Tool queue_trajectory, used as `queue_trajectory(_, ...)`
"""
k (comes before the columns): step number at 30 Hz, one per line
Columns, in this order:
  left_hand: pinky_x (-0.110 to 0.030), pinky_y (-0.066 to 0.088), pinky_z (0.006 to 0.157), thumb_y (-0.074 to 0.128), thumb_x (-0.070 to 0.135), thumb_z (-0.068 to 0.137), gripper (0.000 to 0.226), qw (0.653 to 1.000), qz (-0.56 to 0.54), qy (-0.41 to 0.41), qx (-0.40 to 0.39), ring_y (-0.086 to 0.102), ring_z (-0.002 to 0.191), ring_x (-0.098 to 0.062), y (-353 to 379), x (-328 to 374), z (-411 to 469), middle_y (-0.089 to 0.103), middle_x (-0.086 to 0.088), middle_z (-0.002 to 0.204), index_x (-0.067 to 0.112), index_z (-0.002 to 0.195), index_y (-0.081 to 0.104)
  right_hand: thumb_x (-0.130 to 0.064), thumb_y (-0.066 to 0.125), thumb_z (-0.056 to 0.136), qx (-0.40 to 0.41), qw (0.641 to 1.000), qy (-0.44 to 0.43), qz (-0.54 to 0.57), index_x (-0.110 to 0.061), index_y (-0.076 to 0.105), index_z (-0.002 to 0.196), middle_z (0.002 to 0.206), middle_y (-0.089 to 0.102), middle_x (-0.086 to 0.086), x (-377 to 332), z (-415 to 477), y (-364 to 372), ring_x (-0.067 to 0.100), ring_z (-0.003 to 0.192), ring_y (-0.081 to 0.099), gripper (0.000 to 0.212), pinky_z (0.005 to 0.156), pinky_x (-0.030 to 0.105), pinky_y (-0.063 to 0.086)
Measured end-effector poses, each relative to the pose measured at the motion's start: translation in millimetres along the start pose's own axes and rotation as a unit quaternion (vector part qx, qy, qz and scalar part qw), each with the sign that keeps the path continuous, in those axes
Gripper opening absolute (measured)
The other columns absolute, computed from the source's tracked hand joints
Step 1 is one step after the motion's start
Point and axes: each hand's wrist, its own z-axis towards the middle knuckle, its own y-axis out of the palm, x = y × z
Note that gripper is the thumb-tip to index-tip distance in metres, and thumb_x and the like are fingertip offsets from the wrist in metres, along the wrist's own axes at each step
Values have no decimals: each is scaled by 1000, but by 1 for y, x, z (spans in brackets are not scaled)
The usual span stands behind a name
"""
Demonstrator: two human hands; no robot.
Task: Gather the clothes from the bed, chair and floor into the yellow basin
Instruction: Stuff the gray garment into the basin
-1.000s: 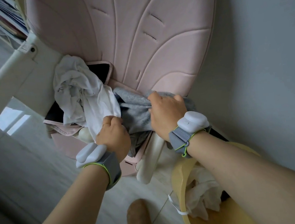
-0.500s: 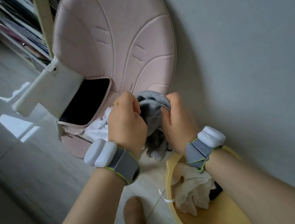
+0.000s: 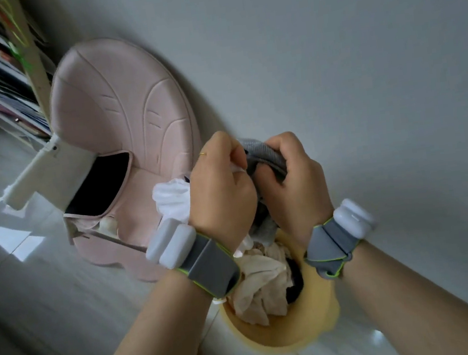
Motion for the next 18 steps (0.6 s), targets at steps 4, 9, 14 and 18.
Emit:
queue_trajectory(4, -33, 35, 58, 41, -12, 69, 29, 1000, 12, 4, -21, 41, 60, -15, 22, 14, -24, 41, 6, 62, 17, 70, 41, -14, 51, 74, 13, 1000, 15, -4, -17, 53, 84, 62, 57, -2, 17, -21, -33, 13, 60, 53, 10, 48, 20, 39)
queue_trajectory(9, -27, 40, 65, 38, -9, 69, 22, 998, -13, 10, -68, 49, 72, -19, 52, 7, -60, 55, -8, 76, 10, 75, 48, -5, 51, 82, 9, 999, 49, -19, -19, 51, 86, 60, 51, -15, 62, -55, -67, 5, 55, 50, 14, 46, 6, 33)
queue_trajectory(14, -29, 43, 64, 38, -1, 70, 25, 989, 48, -19, -137, 54, 80, -22, 88, -30, -96, 58, -4, 85, 18, 78, 52, -1, 51, 83, -31, 992, 114, -52, -19, 46, 80, 57, 49, -9, 114, -97, -76, 2, 53, 50, 19, 43, 6, 31)
queue_trajectory(18, -28, 40, 76, 46, 0, 75, 28, 952, 139, -17, -270, 55, 92, -25, 116, -62, -115, 57, -7, 100, 17, 95, 56, -3, 54, 83, -89, 981, 148, -86, -14, 55, 88, 76, 63, 9, 142, -130, -70, 18, 65, 57, 12, 55, 17, 39)
